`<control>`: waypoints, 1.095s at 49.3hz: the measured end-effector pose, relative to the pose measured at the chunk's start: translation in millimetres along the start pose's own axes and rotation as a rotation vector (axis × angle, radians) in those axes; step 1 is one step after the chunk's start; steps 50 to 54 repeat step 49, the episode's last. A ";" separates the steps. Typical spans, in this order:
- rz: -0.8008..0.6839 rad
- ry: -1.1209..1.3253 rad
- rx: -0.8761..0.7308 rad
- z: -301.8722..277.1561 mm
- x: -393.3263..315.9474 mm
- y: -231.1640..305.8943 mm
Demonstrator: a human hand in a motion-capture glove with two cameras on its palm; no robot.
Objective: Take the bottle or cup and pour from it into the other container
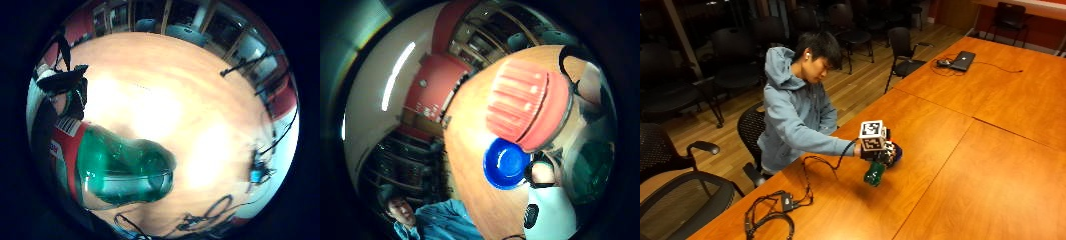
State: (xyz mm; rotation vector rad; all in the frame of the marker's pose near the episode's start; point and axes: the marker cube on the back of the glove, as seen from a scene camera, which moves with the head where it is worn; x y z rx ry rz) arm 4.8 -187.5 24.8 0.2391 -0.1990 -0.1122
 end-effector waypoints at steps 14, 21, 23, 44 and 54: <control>-0.376 0.996 -0.299 37.3 -99.0 -6.8; -0.453 1.290 -0.358 62.3 -139.3 -9.3; -0.470 1.327 -0.380 73.0 -151.6 -8.4; -0.520 1.443 -0.491 117.7 -197.9 -7.3; -0.510 1.438 -0.485 100.9 -183.7 -12.6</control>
